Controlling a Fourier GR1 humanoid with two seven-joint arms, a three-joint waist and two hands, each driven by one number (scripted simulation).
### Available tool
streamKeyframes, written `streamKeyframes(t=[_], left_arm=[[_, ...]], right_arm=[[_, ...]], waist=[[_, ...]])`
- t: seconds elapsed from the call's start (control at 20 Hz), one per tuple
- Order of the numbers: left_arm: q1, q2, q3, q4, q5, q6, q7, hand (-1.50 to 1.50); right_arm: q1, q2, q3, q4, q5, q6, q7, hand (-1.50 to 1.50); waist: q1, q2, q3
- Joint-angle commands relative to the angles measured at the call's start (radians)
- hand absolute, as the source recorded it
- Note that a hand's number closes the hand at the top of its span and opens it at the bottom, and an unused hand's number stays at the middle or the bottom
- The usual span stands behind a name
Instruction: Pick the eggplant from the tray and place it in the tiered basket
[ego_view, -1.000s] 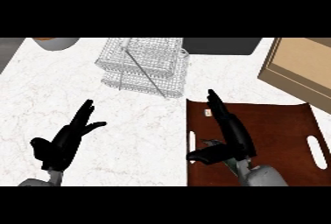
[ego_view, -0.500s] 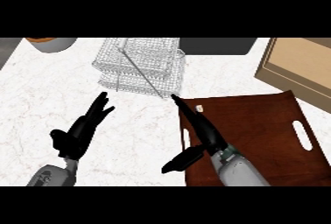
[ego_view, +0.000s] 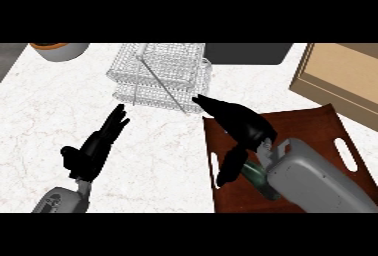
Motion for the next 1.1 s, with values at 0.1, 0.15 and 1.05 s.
streamKeyframes(t=[0.1, 0.15, 1.05], left_arm=[[-0.018, -0.007, 0.011, 0.001, 0.002, 0.004, 0.010, 0.00], [-0.031, -0.033, 0.001, 0.031, -0.014, 0.024, 0.004, 0.00], [0.001, -0.055, 0.025, 0.059, -0.040, -0.006, -0.039, 0.00]], right_arm=[[-0.186, -0.130, 0.113, -0.050, -0.030, 0.374, 0.218, -1.50], [-0.202, -0.090, 0.139, -0.092, -0.062, 0.414, 0.288, -1.50], [-0.211, -0.119, 0.204, -0.223, -0.153, 0.418, 0.650, -1.50]], waist=[[0.002, 0.002, 0.001], [-0.012, 0.001, 0.000], [-0.015, 0.010, 0.004]])
